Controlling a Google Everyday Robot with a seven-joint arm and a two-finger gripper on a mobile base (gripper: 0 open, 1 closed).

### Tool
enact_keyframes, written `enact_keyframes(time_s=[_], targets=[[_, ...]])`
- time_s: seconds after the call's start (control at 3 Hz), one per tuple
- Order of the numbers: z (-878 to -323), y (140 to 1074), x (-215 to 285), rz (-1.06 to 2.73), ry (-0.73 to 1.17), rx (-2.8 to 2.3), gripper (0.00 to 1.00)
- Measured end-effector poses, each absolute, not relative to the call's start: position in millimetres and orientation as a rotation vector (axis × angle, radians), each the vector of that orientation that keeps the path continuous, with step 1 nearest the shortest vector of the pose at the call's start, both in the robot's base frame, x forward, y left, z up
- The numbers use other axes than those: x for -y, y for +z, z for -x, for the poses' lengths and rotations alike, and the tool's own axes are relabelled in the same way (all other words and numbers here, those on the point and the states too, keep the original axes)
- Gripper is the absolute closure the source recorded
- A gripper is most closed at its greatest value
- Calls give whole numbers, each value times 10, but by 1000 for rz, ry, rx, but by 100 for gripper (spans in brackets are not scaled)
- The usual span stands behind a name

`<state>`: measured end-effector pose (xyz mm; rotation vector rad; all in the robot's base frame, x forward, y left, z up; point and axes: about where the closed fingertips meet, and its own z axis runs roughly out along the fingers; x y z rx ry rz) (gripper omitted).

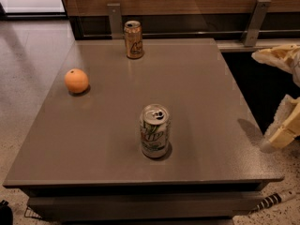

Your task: Move 7up can near orange can

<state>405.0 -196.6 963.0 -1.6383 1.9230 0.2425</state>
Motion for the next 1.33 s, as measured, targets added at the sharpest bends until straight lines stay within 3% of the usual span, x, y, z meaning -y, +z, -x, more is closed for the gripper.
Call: enact_keyframes(time_s=[0.67, 1.33], targets=[[-4035, 9499, 1291, 1479, 565, -1524, 0], [-4095, 9459, 772, 1317, 730, -1453, 0]])
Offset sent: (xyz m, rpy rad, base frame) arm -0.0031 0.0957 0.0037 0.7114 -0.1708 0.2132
